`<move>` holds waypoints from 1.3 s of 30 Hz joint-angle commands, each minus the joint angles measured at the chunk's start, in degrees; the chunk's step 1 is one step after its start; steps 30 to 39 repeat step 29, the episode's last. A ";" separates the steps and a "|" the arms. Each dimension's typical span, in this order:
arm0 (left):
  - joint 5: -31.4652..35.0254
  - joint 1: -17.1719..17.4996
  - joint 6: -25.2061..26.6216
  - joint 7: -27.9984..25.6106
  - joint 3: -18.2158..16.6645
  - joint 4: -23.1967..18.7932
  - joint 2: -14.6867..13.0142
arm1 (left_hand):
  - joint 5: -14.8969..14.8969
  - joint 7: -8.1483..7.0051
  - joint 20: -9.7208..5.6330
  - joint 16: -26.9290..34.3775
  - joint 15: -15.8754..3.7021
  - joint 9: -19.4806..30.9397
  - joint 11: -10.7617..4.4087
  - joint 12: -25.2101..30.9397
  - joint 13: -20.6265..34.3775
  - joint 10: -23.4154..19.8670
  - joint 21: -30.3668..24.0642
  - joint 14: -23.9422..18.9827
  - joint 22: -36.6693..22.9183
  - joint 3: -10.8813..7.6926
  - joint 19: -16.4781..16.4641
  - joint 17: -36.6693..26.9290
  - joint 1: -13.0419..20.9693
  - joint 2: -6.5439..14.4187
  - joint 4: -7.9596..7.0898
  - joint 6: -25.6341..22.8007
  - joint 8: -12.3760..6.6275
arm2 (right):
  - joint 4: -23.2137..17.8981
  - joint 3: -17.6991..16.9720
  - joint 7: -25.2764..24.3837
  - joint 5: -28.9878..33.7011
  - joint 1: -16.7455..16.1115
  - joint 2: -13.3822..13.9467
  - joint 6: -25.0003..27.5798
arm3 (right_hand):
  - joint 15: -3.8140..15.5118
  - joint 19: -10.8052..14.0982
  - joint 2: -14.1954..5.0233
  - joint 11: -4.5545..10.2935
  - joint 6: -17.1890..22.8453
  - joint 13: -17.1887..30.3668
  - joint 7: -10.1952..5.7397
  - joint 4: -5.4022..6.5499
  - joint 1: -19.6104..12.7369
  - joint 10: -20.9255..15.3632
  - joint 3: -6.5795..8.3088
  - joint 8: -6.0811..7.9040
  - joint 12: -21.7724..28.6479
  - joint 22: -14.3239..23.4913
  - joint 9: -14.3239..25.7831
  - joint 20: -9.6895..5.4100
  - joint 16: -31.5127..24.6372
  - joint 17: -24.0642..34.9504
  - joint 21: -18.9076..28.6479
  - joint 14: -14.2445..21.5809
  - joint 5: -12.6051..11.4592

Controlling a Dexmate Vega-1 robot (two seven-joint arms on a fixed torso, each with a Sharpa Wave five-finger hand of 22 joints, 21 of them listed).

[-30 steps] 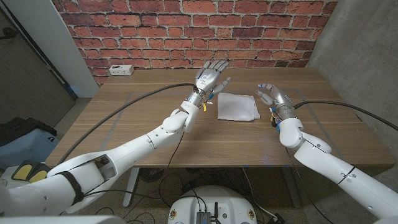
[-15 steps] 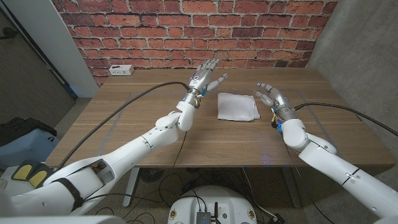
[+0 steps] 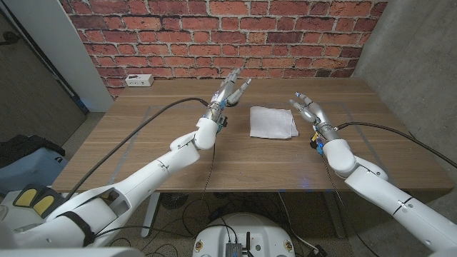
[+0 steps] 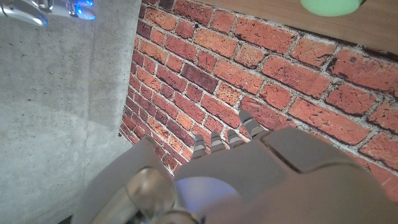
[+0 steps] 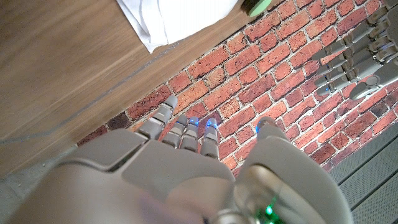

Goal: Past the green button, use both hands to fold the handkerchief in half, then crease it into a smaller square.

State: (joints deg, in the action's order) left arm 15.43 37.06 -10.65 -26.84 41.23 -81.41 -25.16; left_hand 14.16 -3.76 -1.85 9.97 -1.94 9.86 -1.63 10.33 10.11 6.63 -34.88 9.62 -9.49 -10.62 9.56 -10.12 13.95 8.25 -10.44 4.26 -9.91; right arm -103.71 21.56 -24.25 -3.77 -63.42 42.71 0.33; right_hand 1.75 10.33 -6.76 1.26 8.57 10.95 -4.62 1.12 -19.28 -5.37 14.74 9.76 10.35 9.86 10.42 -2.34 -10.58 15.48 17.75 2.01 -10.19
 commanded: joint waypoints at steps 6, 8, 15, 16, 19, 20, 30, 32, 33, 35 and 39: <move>-16.99 1.87 -9.22 13.32 -5.12 3.86 -0.87 | 1.56 0.42 -0.71 0.05 -0.32 0.01 0.39 -0.15 0.06 2.37 1.38 3.24 -0.18 0.12 4.99 -0.13 -2.72 1.89 -0.35 1.96 0.21 | 5.84 0.15 1.53 -4.35 0.36 -5.29 -12.64 | 2.64 -0.77 0.92 1.14 -0.54 0.01 -0.38 1.18 2.65 -0.12 -1.19 0.61 0.50 0.05 0.04 -0.47 -0.05 -0.99 -0.88 -0.78 -0.63; -18.76 2.04 -10.23 15.05 -5.61 4.48 -1.14 | 1.74 0.46 -0.78 0.07 -0.31 0.01 0.53 -0.13 0.06 2.60 1.54 3.44 -0.18 0.11 4.98 -0.12 -3.00 1.95 -0.32 2.18 0.20 | 5.41 0.15 0.13 -3.43 0.20 -5.96 -12.14 | 3.40 -2.73 1.38 1.76 0.93 -0.09 -2.12 1.48 3.81 -0.34 -1.76 1.15 0.64 0.03 -0.09 0.49 0.04 -2.10 -2.30 -1.31 -1.07; -23.71 2.73 -13.47 18.83 -7.47 7.51 -1.45 | 2.13 0.74 -0.75 0.16 -0.19 0.00 0.67 -0.01 0.06 2.93 1.99 3.70 -0.16 0.13 5.11 -0.08 -3.57 1.91 -0.18 2.48 0.10 | 5.15 0.05 -3.41 -1.85 -0.38 -8.70 -13.44 | 3.60 -4.32 1.52 1.54 2.38 -0.15 -2.20 0.93 3.54 -1.19 -1.67 1.47 0.94 0.00 -0.18 0.86 0.06 -3.25 -3.52 -1.40 -1.45; -24.25 2.79 -14.08 19.22 -7.71 8.16 -1.43 | 2.17 0.72 -0.75 0.17 -0.10 0.00 0.63 0.04 0.06 2.88 2.02 3.72 -0.15 0.14 5.07 -0.08 -3.62 1.88 -0.15 2.47 0.07 | 4.93 0.21 -4.25 -1.12 -0.43 -9.16 -13.00 | 3.52 -4.93 1.55 1.31 2.82 -0.16 -2.32 0.79 3.47 -1.33 -1.65 1.56 0.97 0.00 -0.19 0.96 0.07 -3.48 -3.89 -1.46 -1.51; -25.43 2.75 -15.58 20.41 -8.25 10.05 -1.54 | 2.32 0.74 -0.69 0.25 0.00 0.00 0.89 0.16 0.06 2.79 2.15 3.64 -0.13 0.14 4.93 -0.05 -3.79 1.80 -0.05 2.41 -0.02 | 4.17 0.78 -5.63 0.16 -0.55 -10.19 -11.63 | 3.47 -5.34 1.57 1.12 3.77 -0.18 -2.67 0.60 3.40 -1.75 -1.61 1.78 1.08 0.00 -0.21 1.25 0.06 -3.85 -4.26 -1.47 -1.60; -26.34 2.72 -15.85 21.32 -8.45 10.59 -1.59 | 2.36 0.77 -0.63 0.27 0.03 0.00 0.92 0.17 0.06 2.80 2.18 3.63 -0.13 0.14 4.90 -0.05 -3.83 1.78 -0.02 2.42 -0.03 | 3.70 0.97 -6.26 0.77 -0.59 -10.50 -10.49 | 3.42 -5.76 1.57 0.97 3.87 -0.19 -2.69 0.52 3.39 -1.98 -1.59 1.73 1.15 0.01 -0.21 1.32 0.07 -4.01 -4.52 -1.53 -1.63; -31.17 1.34 -18.50 28.04 -9.51 16.25 -2.12 | 2.76 1.14 -0.58 0.33 0.27 -0.01 0.89 0.31 0.06 2.88 2.61 3.70 -0.08 0.12 4.66 0.02 -4.11 1.55 0.26 2.52 -0.11 | -2.21 3.14 -11.47 5.64 -1.75 -13.06 -1.19 | 2.63 -11.10 1.07 -1.35 6.27 -0.25 -2.44 -0.52 3.21 -5.67 -1.14 1.58 1.83 0.01 -0.24 3.76 0.11 -5.24 -6.78 -2.73 -1.89; -31.17 1.34 -18.50 28.04 -9.51 16.25 -2.12 | 2.76 1.14 -0.58 0.33 0.27 -0.01 0.89 0.31 0.06 2.88 2.61 3.70 -0.08 0.12 4.66 0.02 -4.11 1.55 0.26 2.52 -0.11 | -2.21 3.14 -11.47 5.64 -1.75 -13.06 -1.19 | 2.63 -11.10 1.07 -1.35 6.27 -0.25 -2.44 -0.52 3.21 -5.67 -1.14 1.58 1.83 0.01 -0.24 3.76 0.11 -5.24 -6.78 -2.73 -1.89; -31.17 1.34 -18.50 28.04 -9.51 16.25 -2.12 | 2.76 1.14 -0.58 0.33 0.27 -0.01 0.89 0.31 0.06 2.88 2.61 3.70 -0.08 0.12 4.66 0.02 -4.11 1.55 0.26 2.52 -0.11 | -2.21 3.14 -11.47 5.64 -1.75 -13.06 -1.19 | 2.63 -11.10 1.07 -1.35 6.27 -0.25 -2.44 -0.52 3.21 -5.67 -1.14 1.58 1.83 0.01 -0.24 3.76 0.11 -5.24 -6.78 -2.73 -1.89; -31.17 1.34 -18.50 28.04 -9.51 16.25 -2.12 | 2.76 1.14 -0.58 0.33 0.27 -0.01 0.89 0.31 0.06 2.88 2.61 3.70 -0.08 0.12 4.66 0.02 -4.11 1.55 0.26 2.52 -0.11 | -2.21 3.14 -11.47 5.64 -1.75 -13.06 -1.19 | 2.63 -11.10 1.07 -1.35 6.27 -0.25 -2.44 -0.52 3.21 -5.67 -1.14 1.58 1.83 0.01 -0.24 3.76 0.11 -5.24 -6.78 -2.73 -1.89; -31.17 1.34 -18.50 28.04 -9.51 16.25 -2.12 | 2.76 1.14 -0.58 0.33 0.27 -0.01 0.89 0.31 0.06 2.88 2.61 3.70 -0.08 0.12 4.66 0.02 -4.11 1.55 0.26 2.52 -0.11 | -2.21 3.14 -11.47 5.64 -1.75 -13.06 -1.19 | 2.63 -11.10 1.07 -1.35 6.27 -0.25 -2.44 -0.52 3.21 -5.67 -1.14 1.58 1.83 0.01 -0.24 3.76 0.11 -5.24 -6.78 -2.73 -1.89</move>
